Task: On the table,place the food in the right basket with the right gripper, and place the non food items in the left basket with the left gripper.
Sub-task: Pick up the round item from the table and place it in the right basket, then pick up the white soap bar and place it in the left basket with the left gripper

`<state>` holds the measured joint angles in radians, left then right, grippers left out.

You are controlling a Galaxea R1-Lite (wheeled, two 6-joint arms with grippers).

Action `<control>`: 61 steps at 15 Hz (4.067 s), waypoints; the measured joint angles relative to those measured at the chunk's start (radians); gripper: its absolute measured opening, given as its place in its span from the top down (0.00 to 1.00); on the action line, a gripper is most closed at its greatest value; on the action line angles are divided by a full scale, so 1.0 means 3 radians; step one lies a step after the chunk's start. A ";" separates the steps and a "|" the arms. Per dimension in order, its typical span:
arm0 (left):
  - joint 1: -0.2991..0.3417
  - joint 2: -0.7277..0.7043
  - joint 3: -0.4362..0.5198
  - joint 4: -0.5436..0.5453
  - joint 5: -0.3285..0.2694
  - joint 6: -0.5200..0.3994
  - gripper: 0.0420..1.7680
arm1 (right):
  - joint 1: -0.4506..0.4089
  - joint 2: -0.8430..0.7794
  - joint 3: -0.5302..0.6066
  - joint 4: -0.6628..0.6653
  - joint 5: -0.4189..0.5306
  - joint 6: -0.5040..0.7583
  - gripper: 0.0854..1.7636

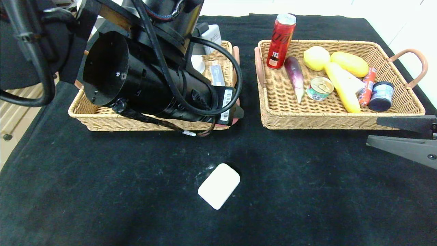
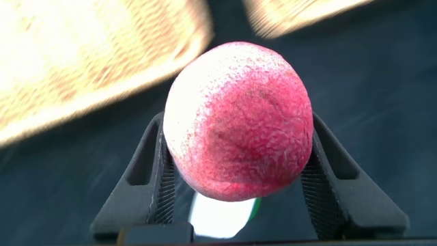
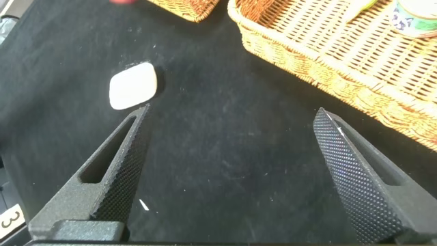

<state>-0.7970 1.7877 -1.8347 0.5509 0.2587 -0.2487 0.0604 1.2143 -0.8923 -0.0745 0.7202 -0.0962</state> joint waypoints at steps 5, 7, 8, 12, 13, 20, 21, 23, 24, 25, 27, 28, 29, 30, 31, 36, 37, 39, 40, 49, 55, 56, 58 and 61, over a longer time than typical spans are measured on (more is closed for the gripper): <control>-0.0095 0.0127 -0.0005 -0.0801 -0.0199 0.0068 0.40 | -0.0005 0.0000 -0.0013 0.0000 0.0000 0.0006 0.03; -0.0096 0.0213 -0.0011 -0.1021 -0.0311 0.0087 0.40 | -0.0018 0.0003 -0.0016 -0.0004 0.0000 0.0005 0.03; -0.0088 0.0265 -0.0034 -0.1087 -0.0406 0.0101 0.40 | -0.0033 0.0004 -0.0019 -0.0005 0.0001 0.0004 0.03; -0.0021 0.0497 -0.0333 -0.1235 -0.0804 0.0137 0.40 | -0.0048 0.0008 -0.0026 -0.0005 0.0003 0.0001 0.03; 0.0001 0.0552 -0.0387 -0.1327 -0.0897 0.0162 0.40 | -0.0048 0.0011 -0.0027 -0.0006 0.0003 0.0001 0.03; 0.0130 0.0894 -0.0459 -0.1877 -0.1173 0.0363 0.41 | -0.0050 0.0045 -0.0018 -0.0030 0.0004 -0.0004 0.03; 0.0133 0.0937 -0.0459 -0.1909 -0.1172 0.0408 0.41 | -0.0050 0.0046 -0.0016 -0.0030 0.0003 -0.0004 0.03; 0.0133 0.1006 -0.0460 -0.1994 -0.1179 0.0428 0.41 | -0.0048 0.0048 -0.0009 -0.0030 0.0003 -0.0008 0.03; 0.0136 0.1031 -0.0460 -0.2006 -0.1179 0.0437 0.41 | -0.0046 0.0048 -0.0008 -0.0032 0.0004 -0.0008 0.03; 0.0141 0.1053 -0.0460 -0.2013 -0.1182 0.0448 0.41 | -0.0045 0.0050 -0.0004 -0.0030 0.0003 -0.0008 0.03; 0.0149 0.1087 -0.0464 -0.2077 -0.1187 0.0456 0.41 | -0.0045 0.0050 -0.0004 -0.0030 0.0003 -0.0005 0.03; 0.0152 0.1100 -0.0464 -0.2087 -0.1187 0.0467 0.41 | -0.0045 0.0050 -0.0004 -0.0030 0.0003 -0.0005 0.03; 0.0155 0.1111 -0.0464 -0.2088 -0.1186 0.0467 0.41 | -0.0045 0.0050 -0.0004 -0.0030 0.0003 -0.0004 0.03; 0.0157 0.1121 -0.0464 -0.2089 -0.1187 0.0472 0.35 | -0.0045 0.0050 -0.0004 -0.0030 0.0003 -0.0004 0.03; 0.0157 0.1124 -0.0464 -0.2088 -0.1187 0.0473 0.32 | -0.0045 0.0050 -0.0004 -0.0030 0.0003 -0.0004 0.03; 0.0164 0.1113 -0.0469 -0.2063 -0.1184 0.0472 0.18 | -0.0045 0.0050 0.0003 -0.0030 0.0003 -0.0003 0.03; 0.0164 0.1109 -0.0467 -0.2057 -0.1184 0.0470 0.16 | -0.0045 0.0050 0.0004 -0.0030 0.0004 -0.0004 0.03; 0.0163 0.1096 -0.0465 -0.2044 -0.1181 0.0473 0.13 | -0.0045 0.0050 0.0005 -0.0030 0.0003 -0.0006 0.03; 0.0163 0.1087 -0.0465 -0.2038 -0.1174 0.0474 0.12 | -0.0045 0.0050 0.0005 -0.0030 0.0003 -0.0005 0.03; 0.0155 0.0733 -0.0428 -0.1386 -0.1084 0.0534 0.06 | -0.0040 0.0054 0.0009 -0.0029 0.0004 -0.0008 0.03; 0.0152 0.0389 -0.0370 -0.0675 -0.0728 0.0633 0.04 | -0.0033 0.0055 0.0018 -0.0026 0.0003 -0.0008 0.03; 0.0152 0.0324 -0.0318 -0.0548 -0.0661 0.0634 0.04 | -0.0030 0.0055 0.0019 -0.0024 0.0003 -0.0008 0.03; 0.0145 0.0210 -0.0137 -0.0421 -0.0544 0.0645 0.04 | -0.0026 0.0056 0.0019 -0.0026 0.0004 -0.0008 0.03; 0.0141 0.0046 0.0206 -0.0382 -0.0479 0.0792 0.04 | -0.0026 0.0056 0.0019 -0.0026 0.0003 -0.0008 0.03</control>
<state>-0.7547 1.8015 -1.7728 0.4362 0.1149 -0.0111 0.0528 1.2311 -0.8866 -0.0821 0.7211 -0.0985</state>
